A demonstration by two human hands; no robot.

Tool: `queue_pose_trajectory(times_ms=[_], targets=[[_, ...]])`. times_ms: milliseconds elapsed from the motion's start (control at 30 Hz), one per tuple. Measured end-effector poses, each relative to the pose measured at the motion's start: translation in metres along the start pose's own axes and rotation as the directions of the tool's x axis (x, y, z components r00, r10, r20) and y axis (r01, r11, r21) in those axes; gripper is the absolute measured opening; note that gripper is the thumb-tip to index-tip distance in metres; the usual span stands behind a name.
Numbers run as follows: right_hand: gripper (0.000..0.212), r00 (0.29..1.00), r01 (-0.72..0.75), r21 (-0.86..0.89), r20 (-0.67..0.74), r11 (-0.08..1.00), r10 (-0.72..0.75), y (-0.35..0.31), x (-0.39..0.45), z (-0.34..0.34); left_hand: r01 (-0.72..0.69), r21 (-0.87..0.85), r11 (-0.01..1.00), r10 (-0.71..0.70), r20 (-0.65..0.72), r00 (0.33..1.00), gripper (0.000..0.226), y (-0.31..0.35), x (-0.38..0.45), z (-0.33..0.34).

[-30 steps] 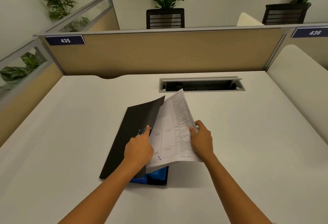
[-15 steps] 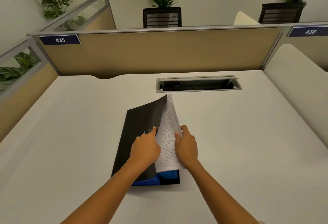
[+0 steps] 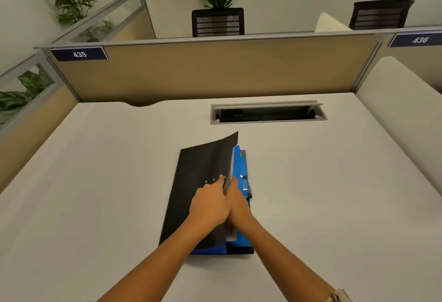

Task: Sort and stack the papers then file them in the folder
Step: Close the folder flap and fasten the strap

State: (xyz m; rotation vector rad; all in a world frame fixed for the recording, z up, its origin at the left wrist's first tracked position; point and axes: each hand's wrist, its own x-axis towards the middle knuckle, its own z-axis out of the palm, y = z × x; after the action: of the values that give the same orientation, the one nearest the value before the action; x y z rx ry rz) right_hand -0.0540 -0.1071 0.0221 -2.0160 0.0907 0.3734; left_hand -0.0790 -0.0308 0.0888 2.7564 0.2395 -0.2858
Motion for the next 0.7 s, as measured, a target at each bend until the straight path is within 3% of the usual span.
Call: queue_pose_trajectory(times_ms=[167, 300, 467, 567, 700], targets=[[0.038, 0.995, 0.082, 0.023, -0.064, 0.996, -0.081, 0.028, -0.004, -0.020, -0.024, 0.003, 1.000, 0.024, 0.020, 1.000, 0.064, 0.007, 0.000, 0.015], [0.026, 0.968, 0.158, 0.102, -0.212, 0.982, -0.134, 0.055, -0.012, -0.040, -0.048, 0.101, 0.994, 0.041, 0.073, 0.996, 0.074, 0.016, 0.003, 0.034], [0.003, 0.926, 0.226, 0.067, -0.324, 0.972, -0.193, 0.075, -0.010, -0.056, -0.042, 0.201, 0.979, 0.012, 0.150, 0.989, 0.078, 0.027, 0.006, 0.053], [0.015, 0.923, 0.230, 0.055, -0.329, 0.972, -0.200, 0.081, -0.003, -0.063, -0.062, 0.233, 0.970, 0.031, 0.134, 0.990, 0.073, 0.025, 0.006, 0.063], [0.026, 0.944, 0.275, 0.034, -0.201, 0.961, -0.263, 0.081, 0.009, -0.070, -0.112, 0.230, 0.967, 0.089, 0.108, 0.990, 0.065, 0.014, 0.007, 0.074]])
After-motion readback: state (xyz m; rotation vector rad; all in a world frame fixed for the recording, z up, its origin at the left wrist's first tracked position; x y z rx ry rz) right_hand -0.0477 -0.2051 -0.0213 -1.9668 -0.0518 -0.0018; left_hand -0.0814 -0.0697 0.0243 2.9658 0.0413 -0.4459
